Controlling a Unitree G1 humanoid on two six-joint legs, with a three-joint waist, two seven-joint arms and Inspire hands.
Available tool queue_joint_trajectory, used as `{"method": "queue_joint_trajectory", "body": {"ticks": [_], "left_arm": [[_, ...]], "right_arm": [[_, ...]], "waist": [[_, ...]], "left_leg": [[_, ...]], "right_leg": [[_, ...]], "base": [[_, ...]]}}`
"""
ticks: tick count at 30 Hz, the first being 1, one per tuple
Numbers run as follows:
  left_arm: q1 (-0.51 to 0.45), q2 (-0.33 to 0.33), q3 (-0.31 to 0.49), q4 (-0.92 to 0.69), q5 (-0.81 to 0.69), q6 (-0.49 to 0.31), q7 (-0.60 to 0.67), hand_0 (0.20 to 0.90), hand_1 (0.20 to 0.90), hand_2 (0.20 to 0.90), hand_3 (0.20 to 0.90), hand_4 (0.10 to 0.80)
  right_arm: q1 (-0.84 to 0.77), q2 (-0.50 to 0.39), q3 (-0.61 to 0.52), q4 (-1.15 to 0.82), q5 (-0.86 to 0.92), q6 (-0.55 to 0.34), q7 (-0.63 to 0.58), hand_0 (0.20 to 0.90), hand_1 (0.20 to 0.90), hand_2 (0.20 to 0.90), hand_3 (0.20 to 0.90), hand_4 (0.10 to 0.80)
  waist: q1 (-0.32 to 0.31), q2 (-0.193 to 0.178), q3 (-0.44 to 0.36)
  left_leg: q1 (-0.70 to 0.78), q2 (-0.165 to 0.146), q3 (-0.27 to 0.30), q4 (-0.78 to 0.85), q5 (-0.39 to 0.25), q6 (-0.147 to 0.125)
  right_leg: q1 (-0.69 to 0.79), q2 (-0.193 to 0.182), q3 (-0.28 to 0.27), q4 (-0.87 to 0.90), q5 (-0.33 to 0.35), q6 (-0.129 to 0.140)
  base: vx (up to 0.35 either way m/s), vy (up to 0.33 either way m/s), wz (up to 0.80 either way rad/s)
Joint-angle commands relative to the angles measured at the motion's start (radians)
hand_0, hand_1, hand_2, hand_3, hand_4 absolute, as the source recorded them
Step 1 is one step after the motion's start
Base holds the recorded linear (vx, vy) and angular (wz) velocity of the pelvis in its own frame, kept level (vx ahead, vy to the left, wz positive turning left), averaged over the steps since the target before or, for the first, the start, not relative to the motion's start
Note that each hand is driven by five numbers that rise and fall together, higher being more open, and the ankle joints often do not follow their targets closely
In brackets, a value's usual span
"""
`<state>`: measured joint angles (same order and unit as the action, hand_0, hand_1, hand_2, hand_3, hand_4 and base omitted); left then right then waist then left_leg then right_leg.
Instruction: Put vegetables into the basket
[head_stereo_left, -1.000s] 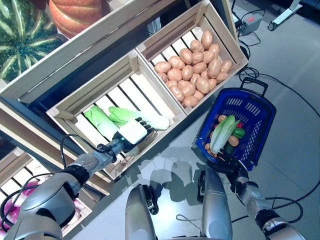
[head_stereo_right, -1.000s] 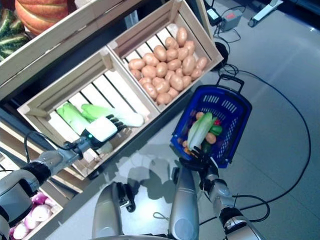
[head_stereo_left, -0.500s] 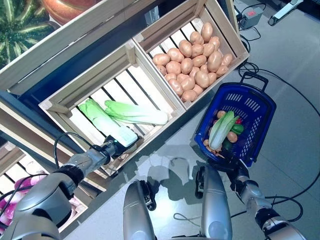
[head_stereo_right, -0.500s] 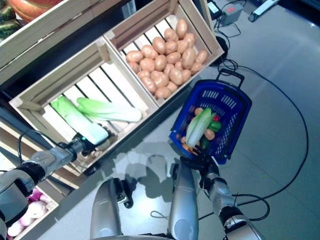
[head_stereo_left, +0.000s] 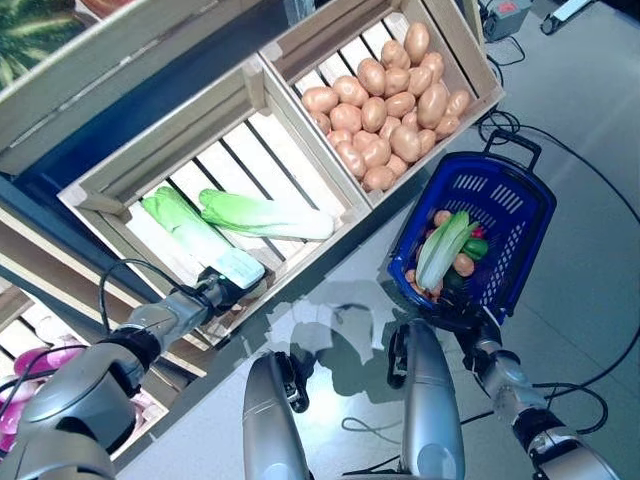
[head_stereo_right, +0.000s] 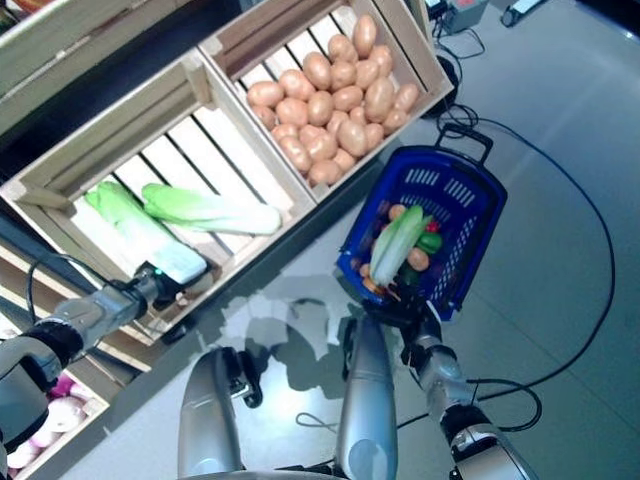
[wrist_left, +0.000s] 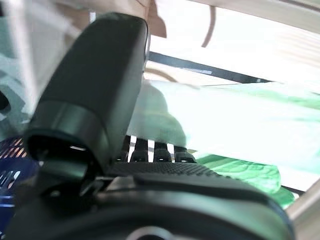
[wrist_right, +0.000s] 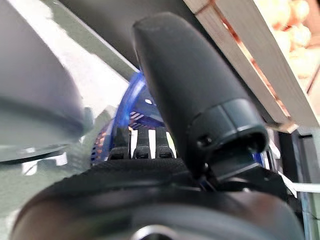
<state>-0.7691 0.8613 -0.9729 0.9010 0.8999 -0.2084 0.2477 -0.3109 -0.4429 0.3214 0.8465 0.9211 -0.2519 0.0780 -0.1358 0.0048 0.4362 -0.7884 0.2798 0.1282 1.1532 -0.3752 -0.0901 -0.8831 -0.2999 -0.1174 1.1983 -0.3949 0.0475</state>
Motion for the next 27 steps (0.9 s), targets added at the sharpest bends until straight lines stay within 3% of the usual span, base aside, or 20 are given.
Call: {"method": "queue_joint_trajectory", "body": {"ticks": [1,6,17,19,27], "left_arm": [[-0.069,0.125,0.038,-0.006,0.053,0.133,0.114,0.900,0.900,0.900,0.900,0.800],[-0.107,0.132,0.047,0.000,0.108,0.100,0.136,0.900,0.900,0.900,0.900,0.800],[-0.085,0.142,0.029,0.040,0.149,0.100,-0.032,0.900,0.900,0.900,0.900,0.800],[-0.072,0.149,0.030,0.050,0.126,0.086,-0.042,0.300,0.300,0.300,0.300,0.400],[-0.048,0.160,0.041,0.035,0.088,0.046,-0.037,0.300,0.300,0.300,0.300,0.400]], "right_arm": [[-0.007,-0.062,-0.056,-0.083,0.072,-0.081,-0.036,0.900,0.900,0.900,0.900,0.800],[-0.001,-0.078,-0.083,-0.082,0.086,-0.101,-0.030,0.900,0.900,0.900,0.900,0.800],[-0.003,-0.102,-0.134,-0.161,0.129,-0.148,-0.097,0.900,0.900,0.900,0.900,0.800],[0.000,-0.108,-0.148,-0.179,0.131,-0.156,-0.114,0.900,0.900,0.900,0.900,0.800],[0.003,-0.110,-0.174,-0.208,0.125,-0.152,-0.110,0.900,0.900,0.900,0.900,0.800]], "waist": [[0.011,0.000,-0.052],[0.014,-0.005,-0.052],[0.013,-0.012,-0.045],[0.014,-0.012,-0.050],[0.021,-0.004,-0.085]], "left_leg": [[-0.032,0.030,-0.054,-0.013,-0.058,-0.063],[-0.101,0.039,-0.073,0.038,-0.073,-0.066],[-0.220,0.047,-0.111,0.121,-0.082,-0.067],[-0.229,0.046,-0.112,0.132,-0.087,-0.063],[-0.217,0.032,-0.108,0.127,-0.083,-0.046]], "right_leg": [[0.055,-0.080,0.059,-0.045,-0.004,0.133],[-0.010,-0.091,0.055,0.004,-0.013,0.130],[-0.126,-0.088,0.062,0.109,-0.040,0.120],[-0.136,-0.086,0.059,0.123,-0.048,0.117],[-0.127,-0.076,0.051,0.134,-0.061,0.111]], "base": [[-0.041,0.002,0.12],[-0.038,-0.012,0.07],[-0.013,-0.009,0.01],[0.000,0.000,0.00],[0.028,-0.010,-0.04]]}}
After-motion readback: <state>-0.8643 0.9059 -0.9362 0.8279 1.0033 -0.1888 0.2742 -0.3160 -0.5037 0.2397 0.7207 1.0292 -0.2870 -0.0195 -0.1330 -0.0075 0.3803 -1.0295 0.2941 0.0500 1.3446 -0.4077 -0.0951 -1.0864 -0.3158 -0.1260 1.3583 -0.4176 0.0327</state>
